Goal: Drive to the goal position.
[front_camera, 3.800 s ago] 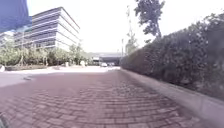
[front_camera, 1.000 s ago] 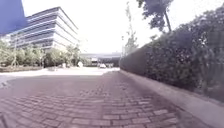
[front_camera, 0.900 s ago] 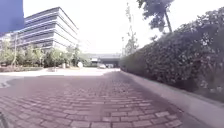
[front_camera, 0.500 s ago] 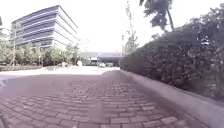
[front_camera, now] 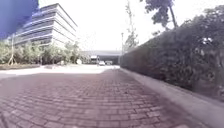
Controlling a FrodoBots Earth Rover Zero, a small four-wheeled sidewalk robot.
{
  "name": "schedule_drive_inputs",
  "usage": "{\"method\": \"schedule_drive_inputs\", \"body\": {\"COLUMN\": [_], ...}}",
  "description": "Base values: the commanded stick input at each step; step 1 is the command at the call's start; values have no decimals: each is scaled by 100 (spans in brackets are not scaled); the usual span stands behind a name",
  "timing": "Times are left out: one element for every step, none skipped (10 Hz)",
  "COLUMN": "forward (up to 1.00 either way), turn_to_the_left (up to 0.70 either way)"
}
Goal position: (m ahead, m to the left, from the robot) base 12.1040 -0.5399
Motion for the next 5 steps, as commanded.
{"method": "schedule_drive_inputs", "body": {"forward": [45,45,45,45,45], "turn_to_the_left": [0,0,0,0,0]}}
